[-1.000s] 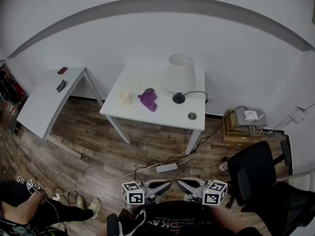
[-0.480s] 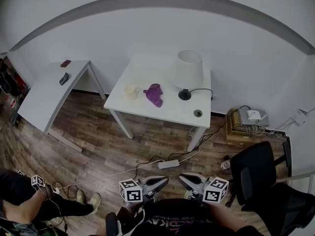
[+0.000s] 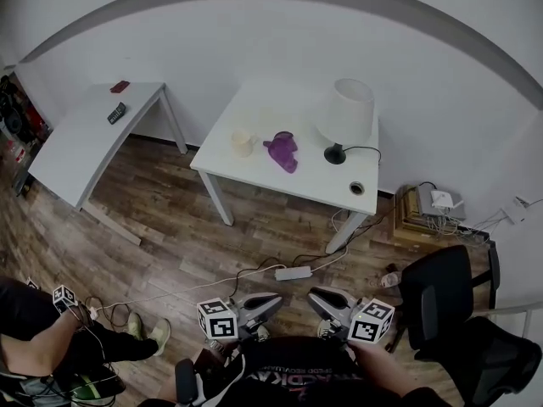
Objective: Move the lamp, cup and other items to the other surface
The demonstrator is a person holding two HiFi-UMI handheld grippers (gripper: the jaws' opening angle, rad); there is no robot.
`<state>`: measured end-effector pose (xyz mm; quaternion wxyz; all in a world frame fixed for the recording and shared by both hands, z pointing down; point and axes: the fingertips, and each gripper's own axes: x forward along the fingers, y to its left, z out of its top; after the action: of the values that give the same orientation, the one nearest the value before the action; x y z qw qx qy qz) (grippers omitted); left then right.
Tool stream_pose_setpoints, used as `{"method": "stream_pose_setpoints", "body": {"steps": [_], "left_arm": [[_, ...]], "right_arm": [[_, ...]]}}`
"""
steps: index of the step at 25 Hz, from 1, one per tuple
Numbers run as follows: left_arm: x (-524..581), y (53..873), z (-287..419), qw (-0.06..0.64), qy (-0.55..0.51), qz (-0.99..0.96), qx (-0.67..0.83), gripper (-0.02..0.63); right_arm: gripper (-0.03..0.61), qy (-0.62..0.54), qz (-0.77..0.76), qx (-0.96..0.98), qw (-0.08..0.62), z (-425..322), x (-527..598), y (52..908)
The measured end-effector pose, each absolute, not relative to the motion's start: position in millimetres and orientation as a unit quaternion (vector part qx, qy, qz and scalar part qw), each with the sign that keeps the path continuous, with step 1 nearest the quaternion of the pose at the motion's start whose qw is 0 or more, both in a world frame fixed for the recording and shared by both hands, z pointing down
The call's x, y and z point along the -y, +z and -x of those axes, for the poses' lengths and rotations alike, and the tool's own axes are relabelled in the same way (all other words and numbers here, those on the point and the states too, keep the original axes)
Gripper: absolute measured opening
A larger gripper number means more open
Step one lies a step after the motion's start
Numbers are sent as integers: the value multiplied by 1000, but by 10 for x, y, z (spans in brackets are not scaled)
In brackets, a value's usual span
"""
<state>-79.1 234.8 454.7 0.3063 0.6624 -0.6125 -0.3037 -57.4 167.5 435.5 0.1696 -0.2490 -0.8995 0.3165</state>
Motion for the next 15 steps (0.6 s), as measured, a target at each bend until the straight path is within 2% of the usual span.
{"method": "stream_pose_setpoints", "body": {"steps": [15], "left_arm": [[-3062, 4673, 1078, 303, -320, -639, 630, 0]], "right_arm": [[112, 297, 231, 909, 177, 880, -2112, 4374]]}}
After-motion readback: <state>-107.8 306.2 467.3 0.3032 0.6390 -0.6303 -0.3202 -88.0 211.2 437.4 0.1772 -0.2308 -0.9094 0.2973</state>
